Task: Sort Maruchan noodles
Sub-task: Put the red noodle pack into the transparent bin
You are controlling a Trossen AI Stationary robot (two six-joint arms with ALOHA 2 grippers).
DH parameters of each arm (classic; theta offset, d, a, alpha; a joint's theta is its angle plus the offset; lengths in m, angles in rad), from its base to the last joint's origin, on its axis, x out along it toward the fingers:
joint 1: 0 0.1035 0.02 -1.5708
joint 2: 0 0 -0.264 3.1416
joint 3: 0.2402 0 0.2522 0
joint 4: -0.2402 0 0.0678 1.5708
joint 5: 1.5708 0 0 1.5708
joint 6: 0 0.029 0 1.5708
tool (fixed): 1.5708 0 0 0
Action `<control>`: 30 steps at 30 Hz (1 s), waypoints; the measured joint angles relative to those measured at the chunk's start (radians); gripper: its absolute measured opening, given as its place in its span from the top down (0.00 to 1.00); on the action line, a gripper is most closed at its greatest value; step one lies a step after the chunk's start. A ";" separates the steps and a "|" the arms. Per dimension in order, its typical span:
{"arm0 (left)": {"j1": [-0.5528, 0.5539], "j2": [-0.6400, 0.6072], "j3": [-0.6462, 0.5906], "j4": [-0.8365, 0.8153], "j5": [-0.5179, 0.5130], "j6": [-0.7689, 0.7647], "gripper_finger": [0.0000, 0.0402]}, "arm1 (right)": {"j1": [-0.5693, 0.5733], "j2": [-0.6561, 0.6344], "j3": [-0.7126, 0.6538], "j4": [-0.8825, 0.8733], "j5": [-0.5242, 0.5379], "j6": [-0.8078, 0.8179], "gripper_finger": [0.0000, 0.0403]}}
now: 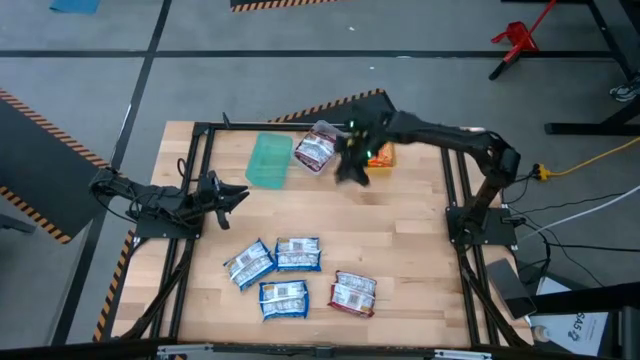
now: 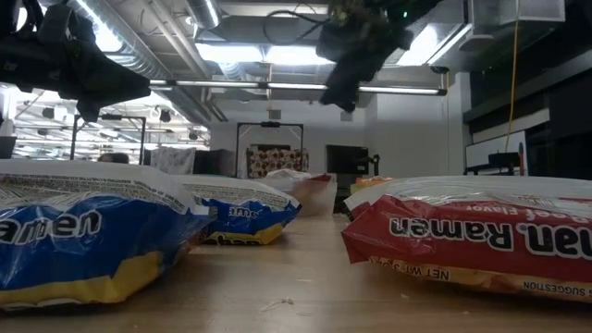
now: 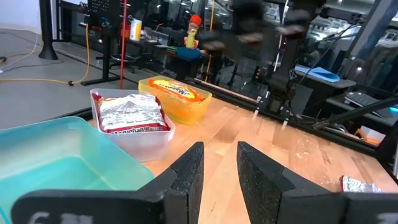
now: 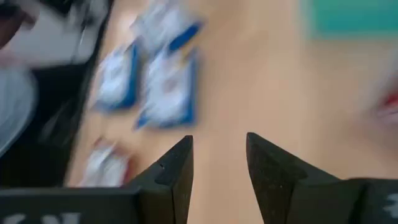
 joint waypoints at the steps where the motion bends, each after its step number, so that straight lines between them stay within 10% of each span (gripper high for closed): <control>1: 0.000 0.000 0.000 0.000 0.000 0.000 0.78 | 0.035 -0.006 -0.013 -0.039 0.000 0.000 0.67; 13: 0.000 0.000 0.000 0.000 0.026 0.001 0.78 | 0.556 -0.054 -0.333 0.076 0.264 0.425 0.67; 23: 0.000 0.000 0.000 0.001 0.044 0.004 0.78 | 0.953 -0.170 -0.440 0.284 0.811 0.930 0.66; 30: 0.000 0.000 0.000 0.001 0.044 -0.008 0.78 | 1.098 -0.142 -0.441 0.318 1.101 0.996 0.52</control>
